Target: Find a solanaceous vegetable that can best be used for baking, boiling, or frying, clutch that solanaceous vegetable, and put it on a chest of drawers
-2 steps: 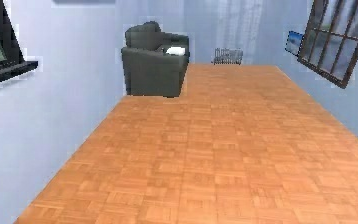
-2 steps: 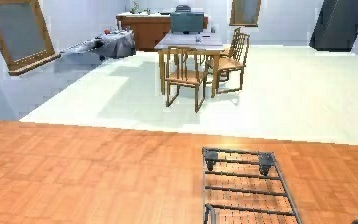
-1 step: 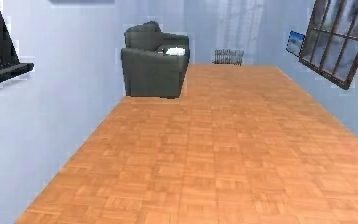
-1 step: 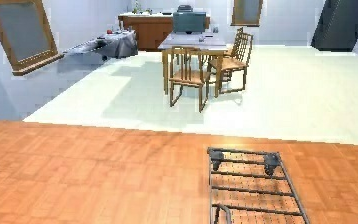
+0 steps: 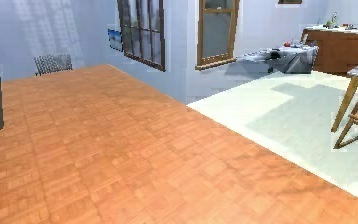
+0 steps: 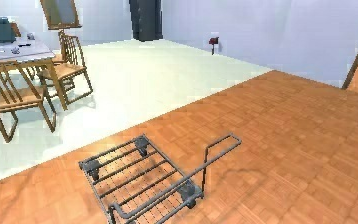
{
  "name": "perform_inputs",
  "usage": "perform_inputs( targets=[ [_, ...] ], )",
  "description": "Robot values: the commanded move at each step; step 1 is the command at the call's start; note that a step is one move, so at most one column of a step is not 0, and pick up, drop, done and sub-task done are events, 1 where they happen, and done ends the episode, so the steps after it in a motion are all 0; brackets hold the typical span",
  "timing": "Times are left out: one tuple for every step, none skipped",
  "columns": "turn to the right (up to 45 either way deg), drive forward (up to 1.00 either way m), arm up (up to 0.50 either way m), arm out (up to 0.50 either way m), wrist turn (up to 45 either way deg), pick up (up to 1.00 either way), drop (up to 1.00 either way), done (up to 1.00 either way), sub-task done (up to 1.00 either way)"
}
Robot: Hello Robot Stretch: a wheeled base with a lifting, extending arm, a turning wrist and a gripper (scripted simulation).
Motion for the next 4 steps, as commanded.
perform_inputs(
  targets=[
    [0.0, 0.35, 0.00, 0.00, 0.0, 0.00, 0.00, 0.00, 0.00],
    [33.0, 0.00, 0.00, 0.00, 0.0, 0.00, 0.00, 0.00, 0.00],
    [0.0, 1.00, 0.00, 0.00, 0.0, 0.00, 0.00, 0.00, 0.00],
    [0.0, 1.00, 0.00, 0.00, 0.0, 0.00, 0.00, 0.00, 0.00]
  ],
)
